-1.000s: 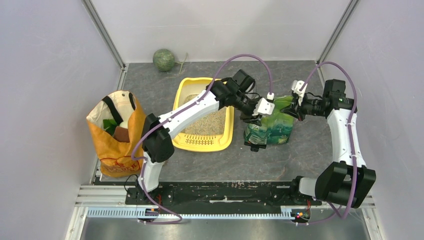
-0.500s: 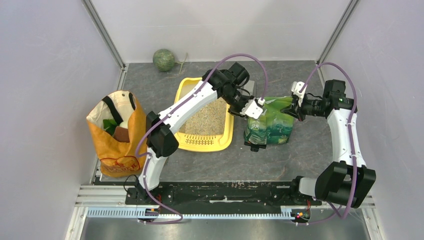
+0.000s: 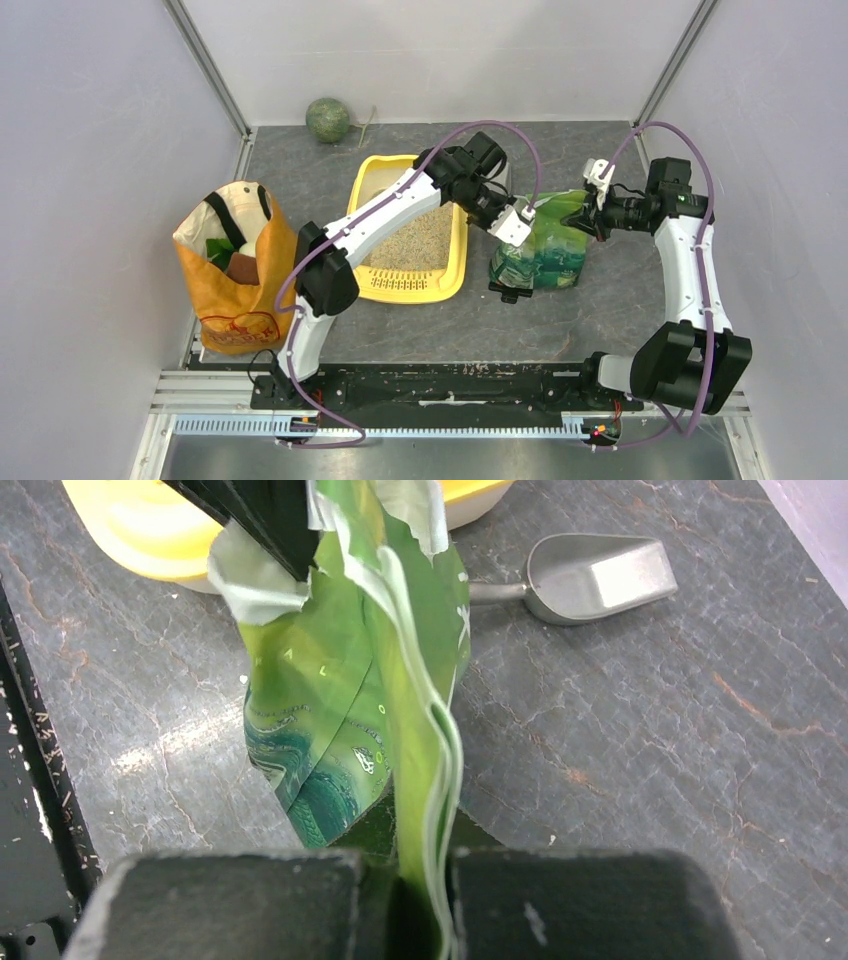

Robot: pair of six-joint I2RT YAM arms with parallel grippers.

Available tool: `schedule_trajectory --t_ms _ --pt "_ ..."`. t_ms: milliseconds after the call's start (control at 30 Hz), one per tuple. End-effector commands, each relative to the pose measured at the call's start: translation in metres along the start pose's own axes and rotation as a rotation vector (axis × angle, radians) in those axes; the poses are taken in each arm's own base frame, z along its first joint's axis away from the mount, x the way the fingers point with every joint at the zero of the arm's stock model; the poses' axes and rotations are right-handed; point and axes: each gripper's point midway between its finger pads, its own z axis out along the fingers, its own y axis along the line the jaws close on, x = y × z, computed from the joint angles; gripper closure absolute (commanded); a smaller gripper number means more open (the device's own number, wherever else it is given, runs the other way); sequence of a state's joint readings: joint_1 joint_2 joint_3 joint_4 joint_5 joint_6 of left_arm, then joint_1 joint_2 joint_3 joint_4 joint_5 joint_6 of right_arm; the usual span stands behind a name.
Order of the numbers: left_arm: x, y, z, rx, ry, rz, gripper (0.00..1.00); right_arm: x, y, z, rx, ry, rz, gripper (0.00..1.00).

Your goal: Fill the litter box with clean litter

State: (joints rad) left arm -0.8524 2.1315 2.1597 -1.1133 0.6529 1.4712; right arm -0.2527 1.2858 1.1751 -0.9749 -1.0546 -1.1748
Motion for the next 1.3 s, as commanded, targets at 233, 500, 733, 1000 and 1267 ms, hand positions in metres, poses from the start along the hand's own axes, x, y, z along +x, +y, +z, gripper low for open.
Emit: schedule_trajectory --t_ms 233,500,733,1000,1267 --pt "-0.077 0.095 -0.030 -0.365 -0.185 0.199 0.98 -0.063 -0.043 -0.029 0.155 -0.090 -0.102 1.00" --pt "-0.077 0.065 0.019 -0.316 -0.247 0.182 0.98 -0.007 -0.005 -0.004 0.045 -0.046 -0.016 1.00" --pt "-0.099 0.068 0.041 -0.306 -0.281 0.246 0.98 -0.010 -0.002 -0.001 0.013 -0.065 0.003 1.00" --pt "-0.117 0.085 0.033 -0.379 -0.302 0.288 0.98 -0.034 0.015 0.001 -0.045 -0.132 0.001 1.00" --pt "-0.114 0.106 0.035 -0.596 -0.293 0.363 0.98 -0.034 0.026 0.002 -0.067 -0.137 0.020 1.00"
